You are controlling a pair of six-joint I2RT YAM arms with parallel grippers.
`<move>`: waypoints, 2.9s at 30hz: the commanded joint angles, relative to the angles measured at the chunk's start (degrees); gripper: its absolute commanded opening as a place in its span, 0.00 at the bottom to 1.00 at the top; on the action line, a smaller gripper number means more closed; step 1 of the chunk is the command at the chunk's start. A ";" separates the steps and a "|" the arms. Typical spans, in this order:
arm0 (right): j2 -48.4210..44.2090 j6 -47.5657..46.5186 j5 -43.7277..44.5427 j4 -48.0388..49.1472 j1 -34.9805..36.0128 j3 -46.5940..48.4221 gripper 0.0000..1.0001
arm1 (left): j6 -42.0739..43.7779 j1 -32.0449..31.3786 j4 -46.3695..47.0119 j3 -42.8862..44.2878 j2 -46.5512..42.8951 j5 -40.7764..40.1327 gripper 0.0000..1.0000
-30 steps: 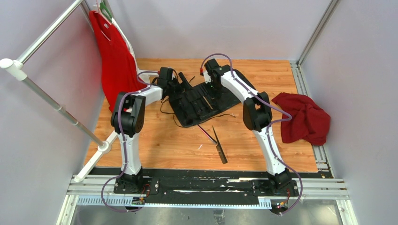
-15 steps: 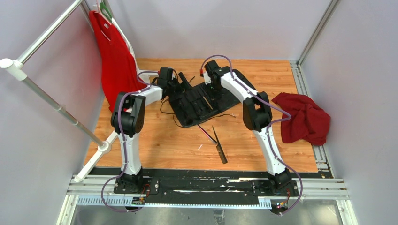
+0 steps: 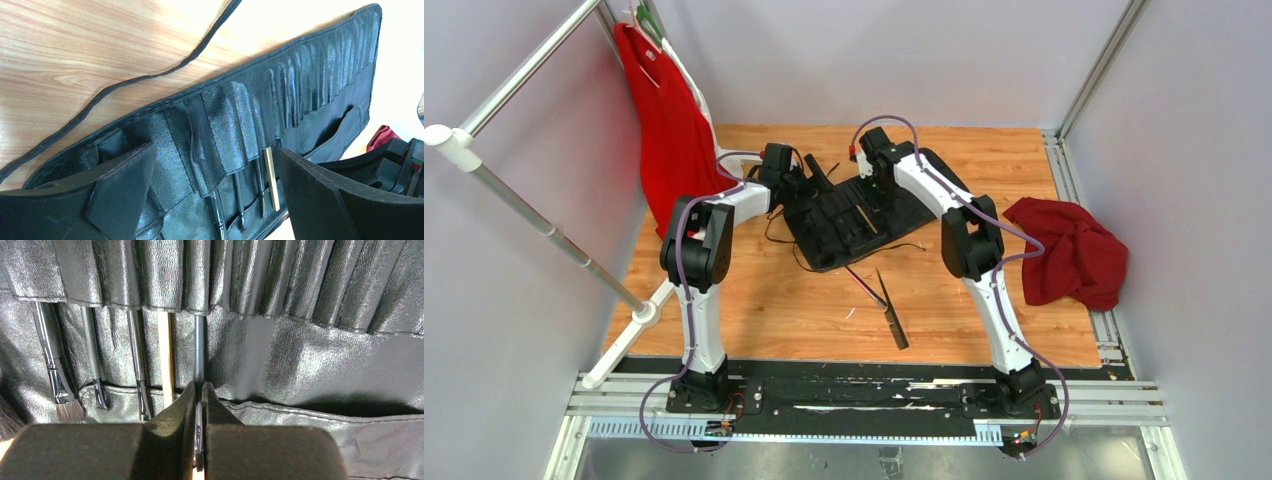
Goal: Organize the makeup
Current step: Place the makeup brush in the cosmetics bag, then move the cosmetics bag to the center of the board.
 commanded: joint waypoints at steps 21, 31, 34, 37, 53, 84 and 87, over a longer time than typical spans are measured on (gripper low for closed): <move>4.24 0.02 0.09 5.66 -0.76 4.63 0.01 | 1.81 0.84 -6.65 -2.58 0.73 -1.78 0.98; 3.43 -0.26 0.55 5.84 -0.97 3.62 0.22 | 1.74 0.86 -6.81 -2.21 0.73 -1.88 0.98; 1.43 -0.42 1.25 6.98 -1.07 1.15 0.31 | 1.79 0.84 -6.81 -2.15 0.81 -1.84 0.98; -0.82 -0.59 1.81 8.07 -1.11 -0.70 0.35 | 1.75 0.86 -6.92 -1.95 0.81 -1.83 0.98; -23.14 -0.52 7.33 10.27 -1.20 -14.75 0.38 | 2.16 2.02 -7.84 -1.45 0.07 -1.98 0.98; -40.81 4.14 9.45 11.73 4.93 -39.24 0.37 | -2.63 5.22 3.37 -0.27 -7.88 8.37 0.98; -41.07 4.22 9.38 11.80 5.02 -39.46 0.37 | -2.97 4.48 3.91 1.98 -7.58 9.19 0.98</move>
